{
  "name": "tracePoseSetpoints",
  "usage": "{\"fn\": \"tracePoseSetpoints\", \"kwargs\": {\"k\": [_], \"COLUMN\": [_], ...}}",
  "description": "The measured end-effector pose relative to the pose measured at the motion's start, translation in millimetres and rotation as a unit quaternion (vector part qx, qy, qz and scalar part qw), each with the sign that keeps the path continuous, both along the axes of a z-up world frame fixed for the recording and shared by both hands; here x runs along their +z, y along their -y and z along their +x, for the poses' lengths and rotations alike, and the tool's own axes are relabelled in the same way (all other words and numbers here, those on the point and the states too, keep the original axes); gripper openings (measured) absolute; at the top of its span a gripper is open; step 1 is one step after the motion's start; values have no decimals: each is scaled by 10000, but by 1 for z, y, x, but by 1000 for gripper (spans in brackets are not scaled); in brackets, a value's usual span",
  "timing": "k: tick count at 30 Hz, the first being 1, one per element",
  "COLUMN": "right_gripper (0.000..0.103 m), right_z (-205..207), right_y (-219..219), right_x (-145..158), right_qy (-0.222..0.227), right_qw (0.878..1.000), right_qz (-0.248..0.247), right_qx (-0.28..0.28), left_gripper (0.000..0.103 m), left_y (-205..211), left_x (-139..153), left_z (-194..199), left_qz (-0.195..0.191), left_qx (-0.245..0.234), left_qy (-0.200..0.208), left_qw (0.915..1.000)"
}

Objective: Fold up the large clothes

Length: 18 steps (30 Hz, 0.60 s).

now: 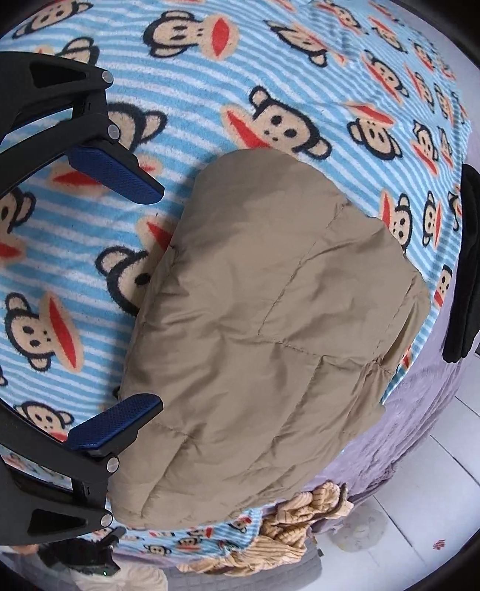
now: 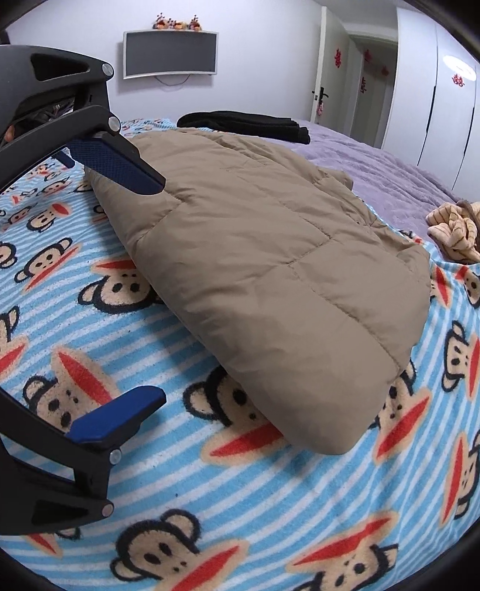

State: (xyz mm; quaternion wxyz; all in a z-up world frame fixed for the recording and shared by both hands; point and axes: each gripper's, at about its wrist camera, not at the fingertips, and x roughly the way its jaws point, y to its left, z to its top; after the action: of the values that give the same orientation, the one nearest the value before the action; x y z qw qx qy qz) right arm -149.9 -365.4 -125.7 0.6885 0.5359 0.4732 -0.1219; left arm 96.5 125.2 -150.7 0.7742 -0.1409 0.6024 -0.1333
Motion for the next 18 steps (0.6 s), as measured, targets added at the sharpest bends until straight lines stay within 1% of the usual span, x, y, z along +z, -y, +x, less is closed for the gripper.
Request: {"fn": "tracePoseSetpoints", "kwargs": {"k": [3,5,8,12,15,18], "right_gripper": [103,103,103,103,103,103], "right_z": [3,5,4,7,15,28], "right_y": [2,4,7,9,14,19], "right_x": [-9,-17,-25,-34,-39,-45], "right_qy": [-3,-27,46,289,465,661], "right_qw": [9995,9983,9965,9932,9895,9846], "right_qz": [326,578,812,1058,1255,1462], "right_qx": [-17,-55,-203,-391,-547,-689], "left_gripper": [103,103,103,103,103,103], "left_y": [-11,-18,-25,-28,-27,-21], "left_x": [-11,-19,-30,-33,-39,-47], "left_z": [6,10,19,41,57,69], "left_qz": [-427,-640,-708,-888,-1056,-1087], "left_qx": [278,440,658,840,974,1032], "left_qy": [-217,-330,-415,-302,-331,-335], "left_qw": [9985,9964,9945,9920,9891,9881]}}
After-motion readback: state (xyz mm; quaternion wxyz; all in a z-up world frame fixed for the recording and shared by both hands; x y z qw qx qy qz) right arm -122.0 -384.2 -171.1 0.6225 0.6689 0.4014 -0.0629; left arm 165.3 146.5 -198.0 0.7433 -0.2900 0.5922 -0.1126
